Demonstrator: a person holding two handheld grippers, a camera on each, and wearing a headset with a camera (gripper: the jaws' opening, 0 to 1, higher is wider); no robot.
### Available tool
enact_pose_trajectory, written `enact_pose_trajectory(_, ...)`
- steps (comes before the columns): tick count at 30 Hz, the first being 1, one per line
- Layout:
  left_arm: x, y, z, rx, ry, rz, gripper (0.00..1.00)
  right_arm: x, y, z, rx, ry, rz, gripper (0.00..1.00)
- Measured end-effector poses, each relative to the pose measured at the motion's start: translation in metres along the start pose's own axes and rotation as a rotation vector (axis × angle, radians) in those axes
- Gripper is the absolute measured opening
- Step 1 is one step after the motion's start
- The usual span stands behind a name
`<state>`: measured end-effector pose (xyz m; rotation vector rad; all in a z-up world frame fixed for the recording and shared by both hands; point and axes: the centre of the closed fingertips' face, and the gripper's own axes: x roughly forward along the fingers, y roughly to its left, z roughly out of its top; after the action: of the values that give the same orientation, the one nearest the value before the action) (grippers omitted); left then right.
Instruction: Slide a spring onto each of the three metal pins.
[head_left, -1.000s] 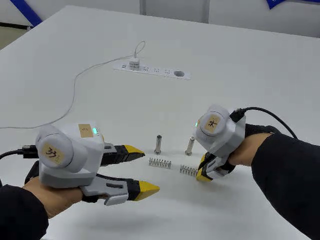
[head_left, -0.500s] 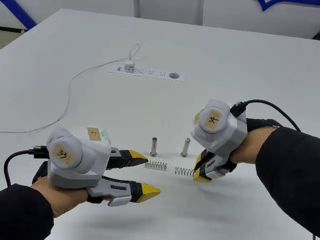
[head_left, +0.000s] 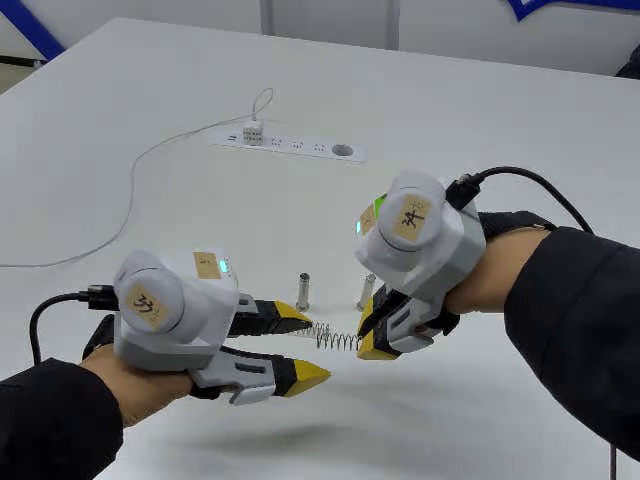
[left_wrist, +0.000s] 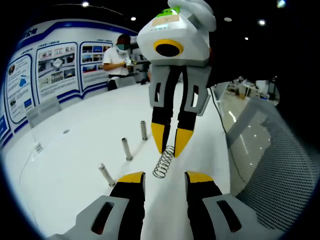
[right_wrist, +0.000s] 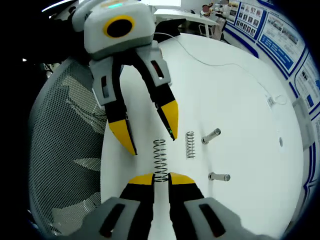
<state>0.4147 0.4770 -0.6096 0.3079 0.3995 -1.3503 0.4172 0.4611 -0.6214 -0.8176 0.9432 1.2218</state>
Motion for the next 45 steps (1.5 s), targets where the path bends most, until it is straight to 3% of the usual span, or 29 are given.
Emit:
enact_pose_trajectory(12, 0.003, -0.007, -0.001, 0.064, 0.015, -0.022, 0.13, -0.002, 0.011, 0.006, -0.069, 0.019, 0.012, 0.11)
enact_pose_trajectory(16, 0.004, -0.01, -0.003, 0.075, 0.025, -0.035, 0.12, -0.003, 0.013, 0.006, -0.079, 0.016, 0.018, 0.12)
enact_pose_trajectory(32, 0.002, -0.012, 0.005, 0.087, -0.009, -0.044, 0.1, -0.001, 0.013, -0.001, -0.082, 0.013, 0.024, 0.14)
enact_pose_trajectory(45, 0.004, -0.012, -0.003, 0.078, 0.018, -0.048, 0.1, -0.014, 0.016, 0.022, -0.088, -0.058, 0.016, 0.12)
